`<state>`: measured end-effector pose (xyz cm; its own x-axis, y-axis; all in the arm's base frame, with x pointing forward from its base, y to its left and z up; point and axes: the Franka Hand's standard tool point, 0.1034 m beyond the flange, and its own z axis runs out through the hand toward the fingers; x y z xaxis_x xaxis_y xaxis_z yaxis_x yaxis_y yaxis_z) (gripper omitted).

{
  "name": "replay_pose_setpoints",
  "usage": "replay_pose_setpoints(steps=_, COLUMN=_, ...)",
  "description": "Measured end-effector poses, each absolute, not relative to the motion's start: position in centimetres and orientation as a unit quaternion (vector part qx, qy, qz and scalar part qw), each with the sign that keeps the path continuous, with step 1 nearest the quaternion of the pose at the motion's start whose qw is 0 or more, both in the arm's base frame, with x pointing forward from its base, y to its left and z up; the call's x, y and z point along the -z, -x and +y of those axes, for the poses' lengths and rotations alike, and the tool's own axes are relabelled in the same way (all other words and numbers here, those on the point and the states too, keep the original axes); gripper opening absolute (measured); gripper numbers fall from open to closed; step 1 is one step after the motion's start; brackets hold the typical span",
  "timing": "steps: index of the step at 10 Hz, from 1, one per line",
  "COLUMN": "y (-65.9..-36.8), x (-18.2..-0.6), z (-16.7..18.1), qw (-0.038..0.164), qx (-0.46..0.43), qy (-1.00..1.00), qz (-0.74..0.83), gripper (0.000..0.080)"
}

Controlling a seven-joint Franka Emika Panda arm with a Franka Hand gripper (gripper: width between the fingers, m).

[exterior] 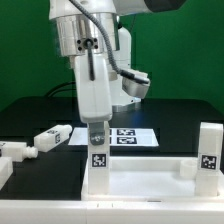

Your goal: Assemble desk

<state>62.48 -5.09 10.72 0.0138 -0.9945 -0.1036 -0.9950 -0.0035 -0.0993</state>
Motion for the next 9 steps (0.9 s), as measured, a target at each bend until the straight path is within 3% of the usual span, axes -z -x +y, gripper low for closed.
replay_pose_setpoints(steps=2, y=-62.46, x=-10.68, z=-5.08, qw=0.072, qx=-0.007, qy=0.662, qz=0.746, gripper=0.0285)
replay_pose_setpoints(steps=4, y=-62.49, x=-10.66, z=-5.44, qw=0.084, qx=-0.013, qy=0.571, qz=0.817, gripper=0.0285)
replay_pose_setpoints(steps=8, y=-62.41, x=-10.65, z=-5.46, qw=0.08, qx=-0.015, qy=0.548, qz=0.833, gripper=0.0299)
replay_pose_setpoints(steps=9, y=-62.47, x=-10.81, z=-5.36, qw=0.081, qx=-0.014, qy=0.552, qz=0.829, gripper=0.0459)
